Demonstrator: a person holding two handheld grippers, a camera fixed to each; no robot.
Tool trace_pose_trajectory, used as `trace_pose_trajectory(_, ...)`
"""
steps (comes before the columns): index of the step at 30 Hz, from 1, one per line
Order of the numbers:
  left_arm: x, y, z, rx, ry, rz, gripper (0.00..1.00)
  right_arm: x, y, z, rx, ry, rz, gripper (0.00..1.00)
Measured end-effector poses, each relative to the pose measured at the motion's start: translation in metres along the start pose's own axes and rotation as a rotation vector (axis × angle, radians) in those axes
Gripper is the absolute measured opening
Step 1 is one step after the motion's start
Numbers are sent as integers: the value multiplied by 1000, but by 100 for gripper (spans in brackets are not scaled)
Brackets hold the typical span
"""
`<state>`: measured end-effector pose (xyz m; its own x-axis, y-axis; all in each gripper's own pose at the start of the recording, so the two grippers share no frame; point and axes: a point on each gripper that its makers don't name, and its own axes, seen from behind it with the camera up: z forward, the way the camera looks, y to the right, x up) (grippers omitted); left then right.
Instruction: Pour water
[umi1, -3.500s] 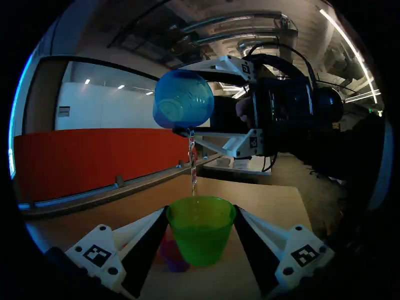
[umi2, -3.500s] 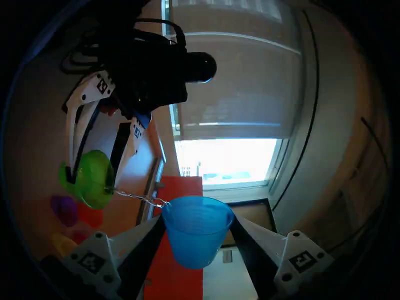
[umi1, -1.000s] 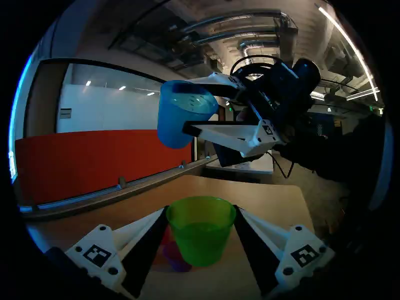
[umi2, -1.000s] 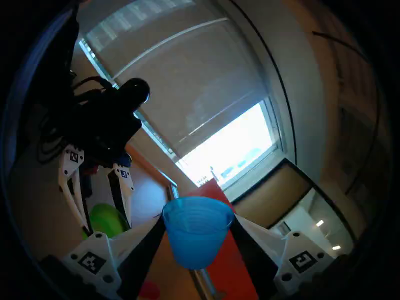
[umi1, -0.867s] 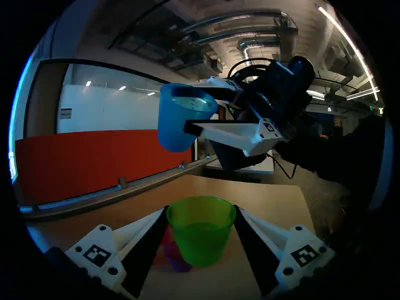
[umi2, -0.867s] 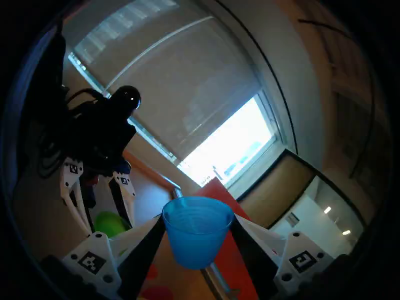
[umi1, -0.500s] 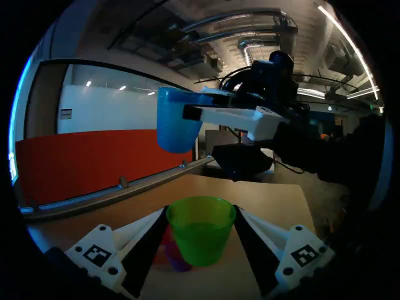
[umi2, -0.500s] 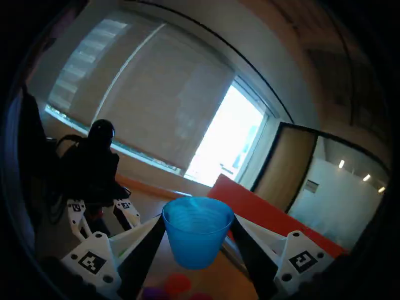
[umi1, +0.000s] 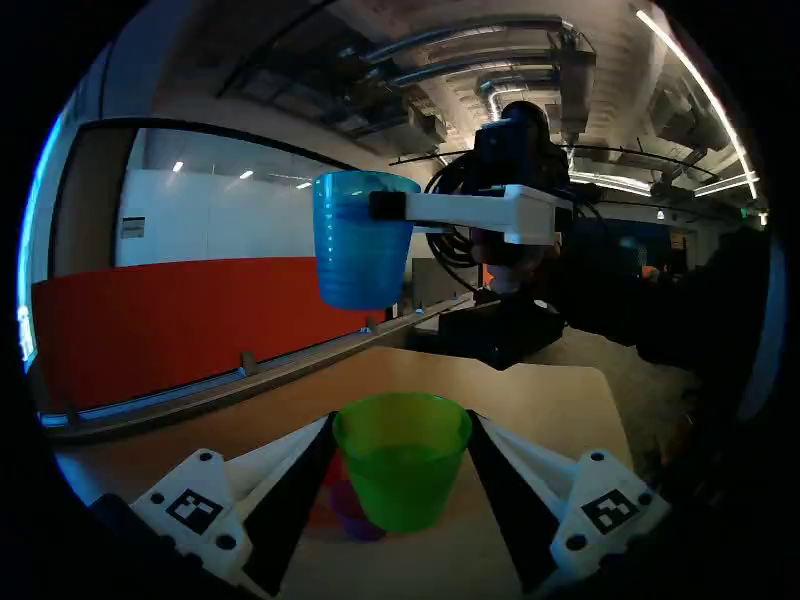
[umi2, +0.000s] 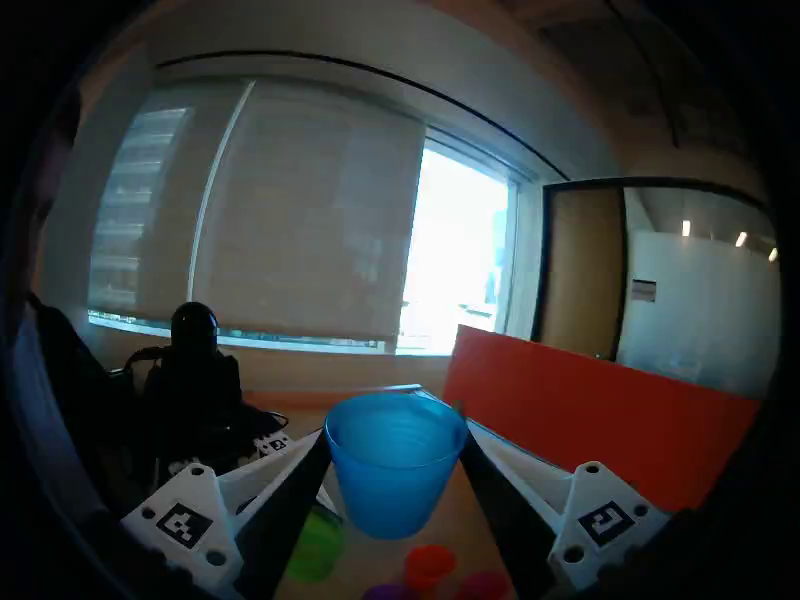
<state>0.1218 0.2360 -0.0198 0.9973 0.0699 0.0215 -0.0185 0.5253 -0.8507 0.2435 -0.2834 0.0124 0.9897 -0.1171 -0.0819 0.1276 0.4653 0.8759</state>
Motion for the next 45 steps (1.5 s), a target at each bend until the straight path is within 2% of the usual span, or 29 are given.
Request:
trace_pose_trajectory(7, 1, -1, -1, 4, -1, 3, 89, 2, -3, -2, 17, 4, 93, 92)
trace_pose_trajectory(11, -1, -2, -2, 10, -8, 7, 89, 4, -1, -2, 15, 8, 120, 92)
trace_pose_trajectory(18, -7, -6, -5, 21, -40, 23, 89, 2, 3, -7, -1, -9, 93, 92)
trace_pose_trajectory(24, -15, -15, -8, 42, -81, 34, 89, -6, 5, -10, -9, -33, 79, 92)
trace_pose_trajectory(38, -44, -30, -10, 63, -208, 79, 90, -35, 17, -25, -32, -97, 74, 93)
trace_pose_trajectory(45, -60, -36, -9, 65, -270, 85, 90, -58, 19, -32, -34, -150, 63, 93)
